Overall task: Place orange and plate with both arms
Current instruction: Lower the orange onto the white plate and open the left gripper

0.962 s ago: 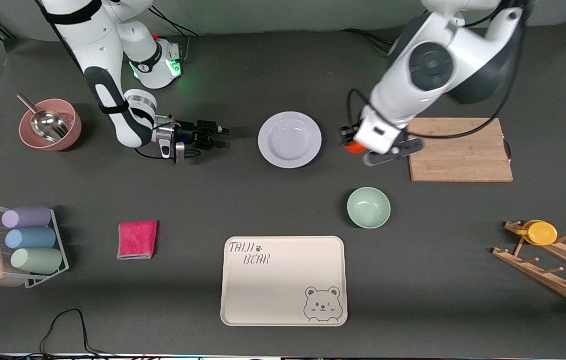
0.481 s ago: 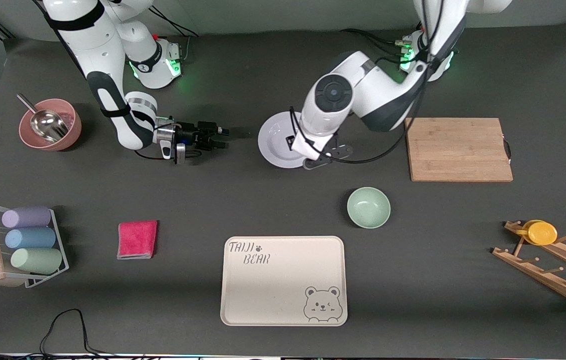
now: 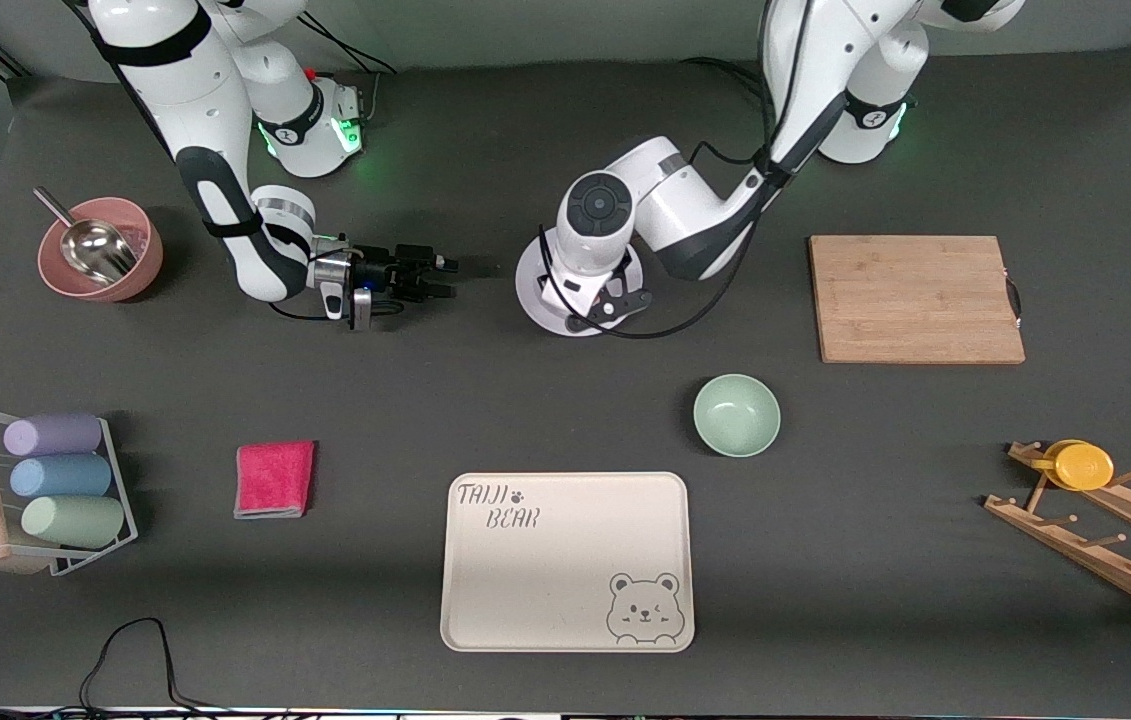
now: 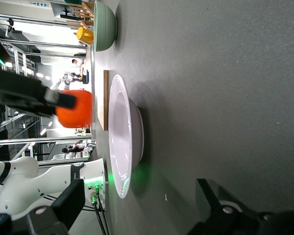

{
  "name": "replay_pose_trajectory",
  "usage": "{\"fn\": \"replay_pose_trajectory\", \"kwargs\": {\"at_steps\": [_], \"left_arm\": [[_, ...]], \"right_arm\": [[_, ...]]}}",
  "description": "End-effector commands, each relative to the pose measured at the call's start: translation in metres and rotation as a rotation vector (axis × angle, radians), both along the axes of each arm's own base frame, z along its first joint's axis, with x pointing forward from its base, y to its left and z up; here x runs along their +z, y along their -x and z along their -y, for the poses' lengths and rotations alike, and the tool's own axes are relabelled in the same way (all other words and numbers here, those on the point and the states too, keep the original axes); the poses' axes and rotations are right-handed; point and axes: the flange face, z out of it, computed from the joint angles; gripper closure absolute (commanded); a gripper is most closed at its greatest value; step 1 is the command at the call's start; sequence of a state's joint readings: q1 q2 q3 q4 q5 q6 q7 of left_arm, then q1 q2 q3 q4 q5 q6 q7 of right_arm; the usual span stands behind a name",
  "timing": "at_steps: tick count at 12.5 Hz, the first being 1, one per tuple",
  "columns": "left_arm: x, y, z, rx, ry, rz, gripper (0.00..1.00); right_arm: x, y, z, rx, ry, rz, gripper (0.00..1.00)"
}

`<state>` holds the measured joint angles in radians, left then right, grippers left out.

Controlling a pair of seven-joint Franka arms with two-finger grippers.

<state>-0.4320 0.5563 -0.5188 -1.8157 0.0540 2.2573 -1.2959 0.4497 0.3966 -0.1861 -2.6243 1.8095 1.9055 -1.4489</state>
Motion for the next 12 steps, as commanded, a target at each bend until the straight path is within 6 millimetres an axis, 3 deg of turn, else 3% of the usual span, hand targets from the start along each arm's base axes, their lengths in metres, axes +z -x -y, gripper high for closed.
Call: {"fn": "replay_pose_trajectory", "kwargs": {"at_steps": [1, 4, 7, 8, 9, 10, 12], "left_arm": [[-0.021, 0.02, -0.003, -0.002, -0.017, 0.045, 1.0], [-0.054, 0.026, -0.001, 0.027, -0.038, 0.056, 1.0], [-0.064, 0.032, 0.001, 0.045, -0.051, 0.054, 0.99], [-0.064, 0.033, 0.002, 0.057, -0.052, 0.052, 0.71], [-0.063, 0.032, 0.002, 0.078, -0.054, 0.05, 0.07], [-0.063, 0.032, 0.002, 0.078, -0.057, 0.051, 0.0], [-0.058, 0.03, 0.001, 0.081, -0.064, 0.052, 0.0]], "right_arm": [[-0.006, -0.002, 0.001, -0.018, -0.008, 0.013, 0.01], [-0.006, -0.002, 0.001, -0.019, -0.008, 0.01, 0.27], [-0.006, -0.002, 0.001, -0.019, -0.008, 0.01, 0.5], [-0.006, -0.001, 0.001, -0.017, -0.008, 0.014, 0.57], [-0.006, -0.001, 0.001, -0.015, -0.008, 0.014, 0.63], [-0.006, -0.002, 0.001, -0.017, -0.007, 0.014, 0.63], [-0.012, 0.001, 0.002, -0.014, -0.005, 0.009, 0.64]]}}
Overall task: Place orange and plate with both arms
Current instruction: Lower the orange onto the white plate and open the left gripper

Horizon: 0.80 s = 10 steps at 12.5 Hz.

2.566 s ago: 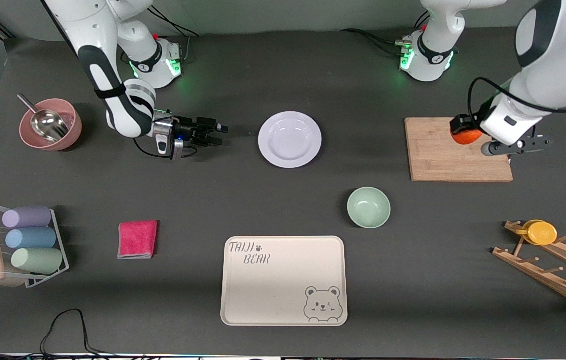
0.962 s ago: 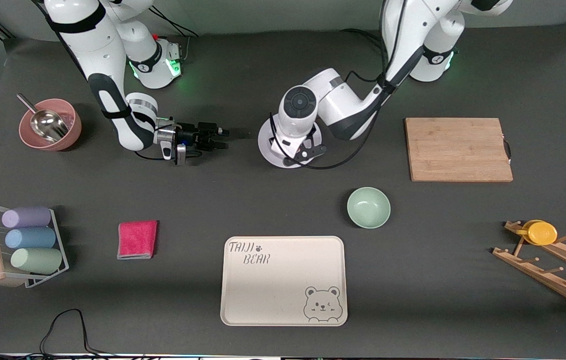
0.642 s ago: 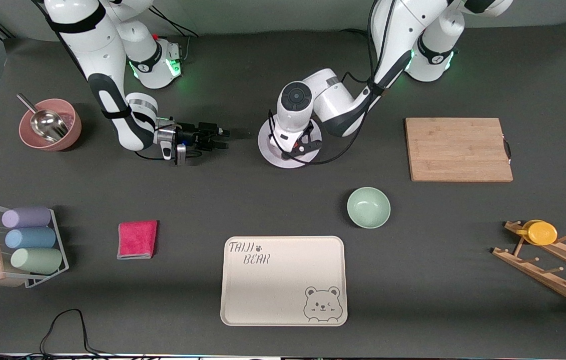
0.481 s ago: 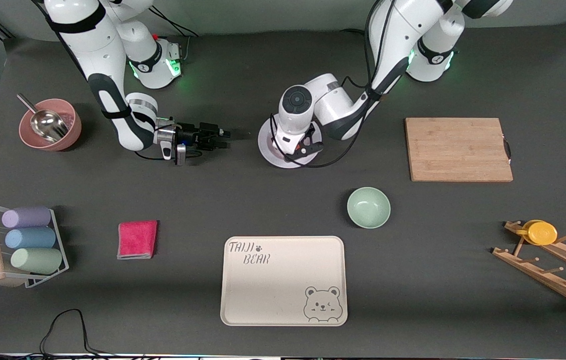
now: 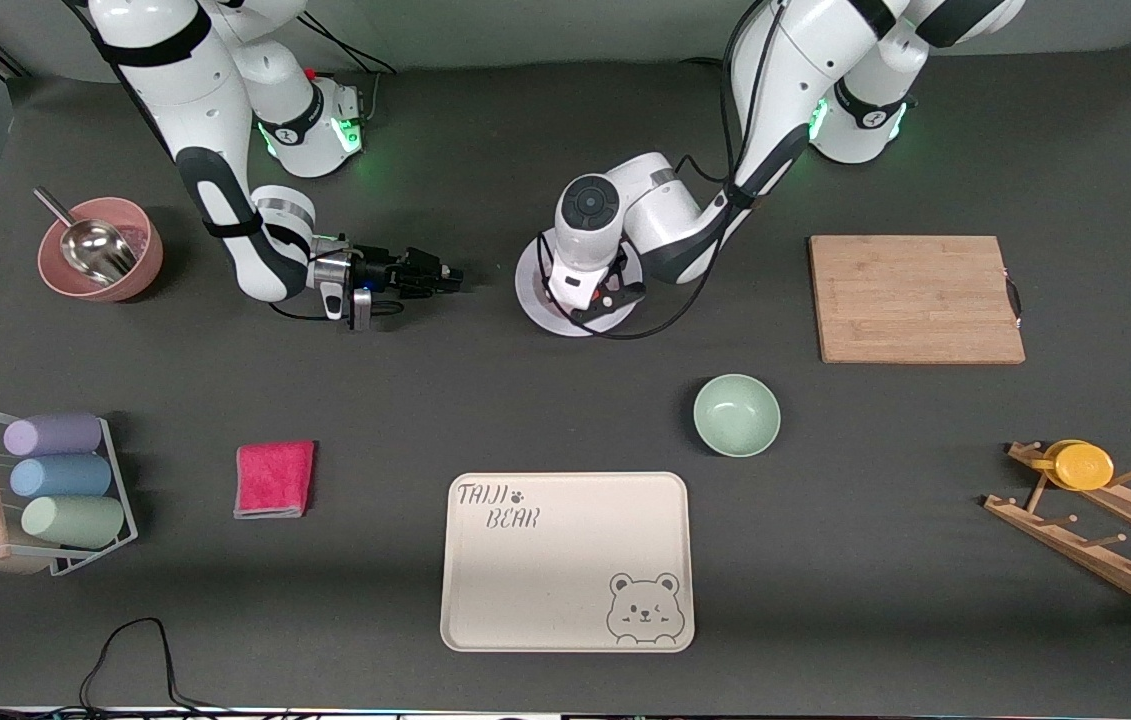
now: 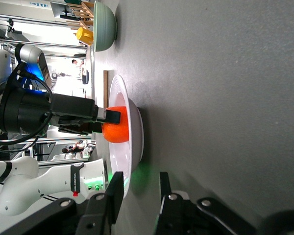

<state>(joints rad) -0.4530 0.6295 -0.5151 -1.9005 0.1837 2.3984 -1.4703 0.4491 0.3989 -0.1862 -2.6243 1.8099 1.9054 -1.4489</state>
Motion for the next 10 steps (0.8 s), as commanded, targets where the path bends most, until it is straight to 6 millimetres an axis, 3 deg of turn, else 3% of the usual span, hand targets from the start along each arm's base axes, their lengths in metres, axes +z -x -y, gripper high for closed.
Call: {"fn": "replay_pose_trajectory", "kwargs": {"at_steps": [1, 2, 4, 8, 10], "left_arm": [[0.014, -0.005, 0.001, 0.022, -0.011, 0.031, 0.0], [0.027, -0.011, -0.003, 0.019, -0.025, 0.04, 0.0], [0.07, -0.045, -0.032, 0.002, -0.069, 0.063, 0.0], [0.161, -0.124, -0.117, -0.074, -0.116, 0.104, 0.0], [0.206, -0.169, -0.18, -0.11, -0.138, 0.094, 0.0]], "right_arm": [[-0.013, 0.002, 0.001, -0.008, -0.019, 0.018, 0.64], [-0.017, 0.005, 0.001, -0.006, -0.027, 0.01, 0.64], [-0.018, 0.004, 0.001, -0.007, -0.036, 0.009, 0.64], [-0.026, 0.004, 0.003, 0.0, -0.029, 0.021, 0.64], [-0.029, 0.002, 0.002, 0.0, -0.027, 0.015, 0.64]]}}
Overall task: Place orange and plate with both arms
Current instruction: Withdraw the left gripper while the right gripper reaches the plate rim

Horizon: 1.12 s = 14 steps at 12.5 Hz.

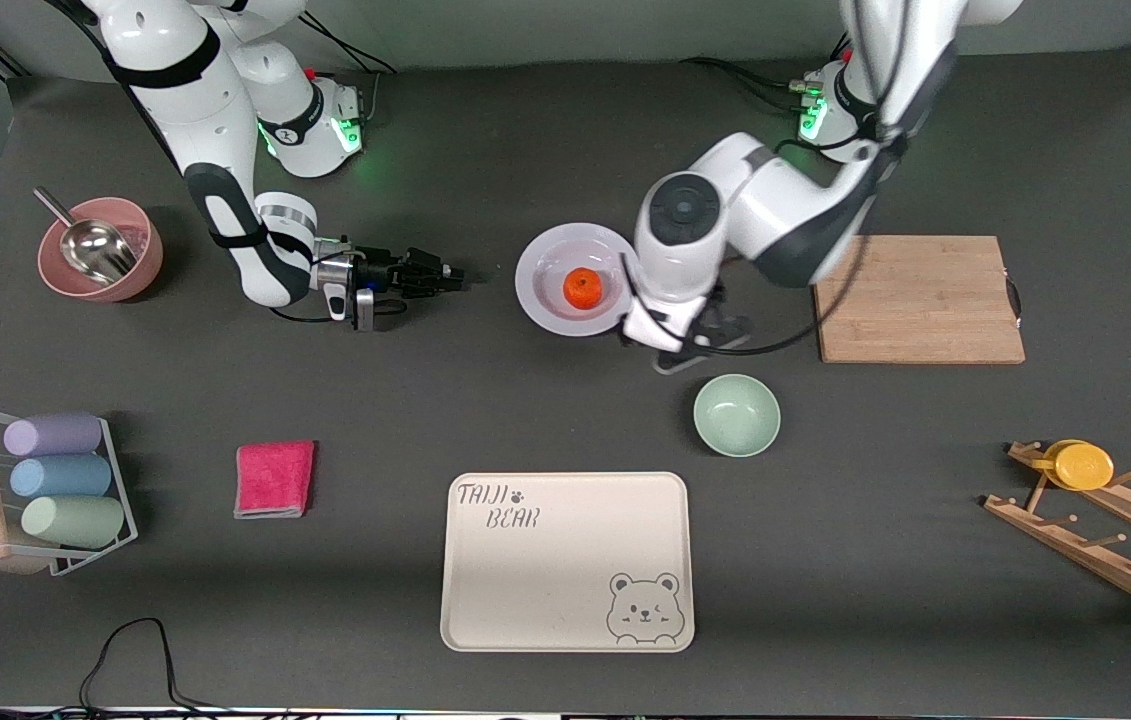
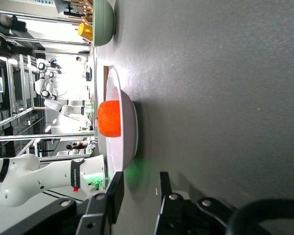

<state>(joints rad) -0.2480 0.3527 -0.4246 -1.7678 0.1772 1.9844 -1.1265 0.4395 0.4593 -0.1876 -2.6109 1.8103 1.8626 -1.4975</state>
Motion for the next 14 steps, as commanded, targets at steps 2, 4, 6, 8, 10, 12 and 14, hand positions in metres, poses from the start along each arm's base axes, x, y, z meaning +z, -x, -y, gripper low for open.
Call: {"fn": "replay_pose_trajectory", "kwargs": {"at_steps": [2, 4, 6, 8, 10, 12, 14], "left_arm": [[0.081, -0.054, -0.114, -0.117, 0.034, 0.004, 0.0], [0.11, -0.066, -0.187, -0.227, 0.03, -0.008, 0.0], [0.128, -0.068, -0.249, -0.284, 0.026, -0.038, 0.0], [0.155, -0.058, -0.297, -0.321, 0.036, -0.042, 0.0], [0.18, -0.042, -0.346, -0.321, 0.049, -0.038, 0.0], [0.192, -0.032, -0.385, -0.295, 0.052, -0.024, 0.0], [0.197, -0.03, -0.407, -0.273, 0.046, -0.017, 0.0]], "right_arm": [[-0.012, -0.008, -0.007, -0.039, -0.014, 0.011, 0.64], [-0.014, -0.01, -0.03, -0.048, -0.039, 0.011, 0.64], [-0.019, -0.012, -0.048, -0.073, -0.051, 0.009, 0.64], [-0.02, -0.012, -0.067, -0.094, -0.05, 0.007, 0.64], [-0.019, -0.013, -0.084, -0.103, -0.038, 0.011, 0.64], [-0.018, -0.01, -0.112, -0.126, -0.046, 0.008, 0.64], [-0.023, -0.014, -0.12, -0.125, -0.043, 0.017, 0.64]]}}
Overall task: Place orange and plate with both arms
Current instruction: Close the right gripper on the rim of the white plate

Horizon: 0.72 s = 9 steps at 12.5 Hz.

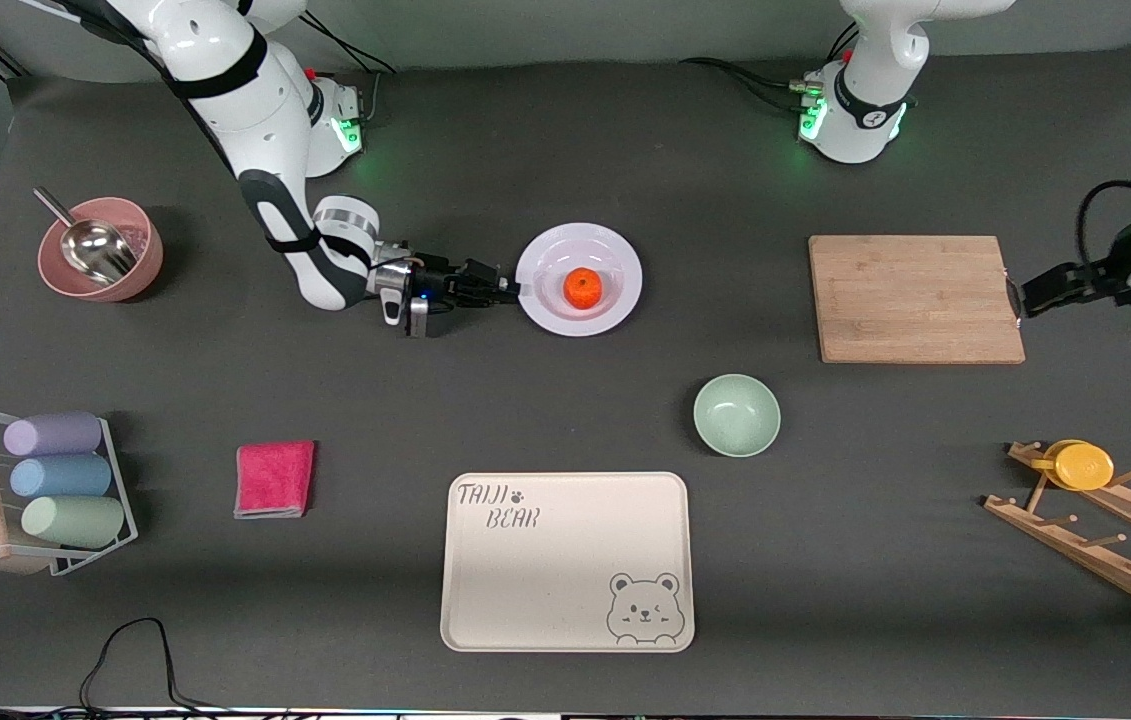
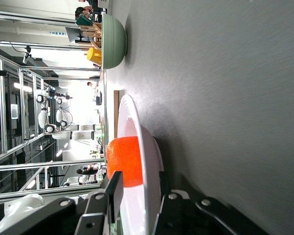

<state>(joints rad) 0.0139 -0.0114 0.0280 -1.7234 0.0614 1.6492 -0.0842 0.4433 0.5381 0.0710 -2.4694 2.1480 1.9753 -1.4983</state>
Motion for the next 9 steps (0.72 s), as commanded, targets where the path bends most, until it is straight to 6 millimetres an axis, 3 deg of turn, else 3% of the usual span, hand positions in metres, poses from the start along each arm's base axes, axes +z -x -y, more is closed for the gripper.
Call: {"fn": "replay_pose_trajectory", "kwargs": {"at_steps": [1, 3, 5, 6, 9], "left_arm": [[0.0, 0.01, -0.011, -0.004, 0.002, -0.009, 0.0], [0.002, 0.011, -0.008, -0.009, 0.002, -0.025, 0.0], [0.003, 0.011, -0.01, -0.007, 0.001, -0.032, 0.0], [0.005, 0.011, -0.01, -0.008, -0.004, -0.031, 0.0], [0.014, 0.013, -0.006, 0.004, -0.01, -0.05, 0.0]], "right_arm": [[-0.016, -0.003, -0.015, -0.009, 0.008, 0.015, 0.64], [-0.016, -0.002, -0.023, -0.006, -0.003, 0.014, 0.64], [-0.015, 0.0, -0.026, 0.012, -0.002, 0.039, 0.93], [-0.016, 0.001, -0.026, 0.014, 0.0, 0.044, 1.0], [-0.016, 0.0, -0.022, 0.006, -0.008, 0.04, 1.0]]}}
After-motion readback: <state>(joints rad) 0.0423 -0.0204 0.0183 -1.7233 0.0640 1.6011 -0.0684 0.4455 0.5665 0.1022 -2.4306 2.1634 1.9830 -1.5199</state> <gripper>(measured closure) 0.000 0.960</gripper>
